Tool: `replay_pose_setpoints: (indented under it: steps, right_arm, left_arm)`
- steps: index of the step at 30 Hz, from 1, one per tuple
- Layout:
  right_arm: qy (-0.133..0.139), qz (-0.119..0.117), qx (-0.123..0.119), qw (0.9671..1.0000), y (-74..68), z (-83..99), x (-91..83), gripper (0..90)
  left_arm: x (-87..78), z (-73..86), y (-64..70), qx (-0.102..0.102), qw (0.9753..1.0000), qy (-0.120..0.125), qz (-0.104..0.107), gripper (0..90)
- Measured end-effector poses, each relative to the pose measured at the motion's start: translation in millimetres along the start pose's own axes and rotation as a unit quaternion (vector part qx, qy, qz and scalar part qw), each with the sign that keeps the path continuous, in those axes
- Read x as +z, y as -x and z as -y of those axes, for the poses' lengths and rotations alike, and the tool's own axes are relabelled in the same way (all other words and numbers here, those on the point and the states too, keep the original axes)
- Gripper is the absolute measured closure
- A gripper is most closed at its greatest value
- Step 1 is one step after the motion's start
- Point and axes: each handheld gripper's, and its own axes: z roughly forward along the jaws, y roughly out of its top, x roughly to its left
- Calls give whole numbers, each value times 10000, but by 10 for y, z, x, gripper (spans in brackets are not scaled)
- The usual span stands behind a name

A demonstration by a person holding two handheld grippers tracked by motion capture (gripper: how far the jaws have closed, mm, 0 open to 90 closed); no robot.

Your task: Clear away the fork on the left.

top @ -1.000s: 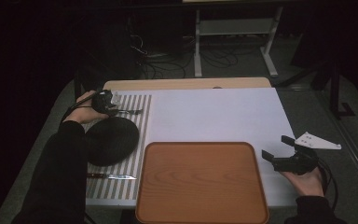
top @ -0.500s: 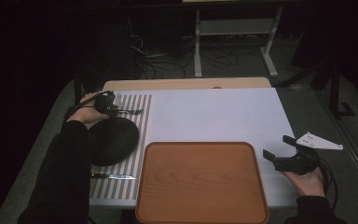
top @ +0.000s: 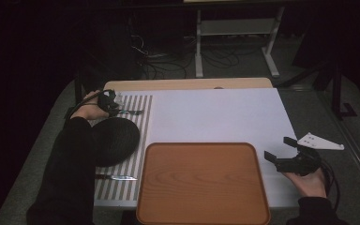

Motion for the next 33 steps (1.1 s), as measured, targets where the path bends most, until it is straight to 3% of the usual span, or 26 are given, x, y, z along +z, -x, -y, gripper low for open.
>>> replay_pose_setpoints:
  steps: [6,8,13,17,23,28,33]
  right_arm:
    - [21,15,21,10000,8,-1,-3,0]
    - [25,19,8,10000,5,-2,-5,0]
    - [39,30,29,10000,7,-3,-10,0]
    - [45,35,18,10000,6,-3,-10,0]
    - [58,25,20,10000,4,-5,-15,0]
    - [68,25,2,10000,0,-11,-16,0]
    - [100,22,-6,9999,-2,-17,-24,0]
  left_arm:
    - [-5,-35,39,434,9990,-108,-64,731]
    - [-18,-47,54,452,9988,-160,-42,741]
    - [-42,-74,97,244,9995,-207,-15,772]
    - [-84,-81,95,233,9992,-321,-20,773]
    - [-229,-95,59,265,9988,-224,-347,773]
    - [-395,-113,34,271,9982,-281,-447,773]
    - [-563,-111,7,128,9985,-154,-516,772]
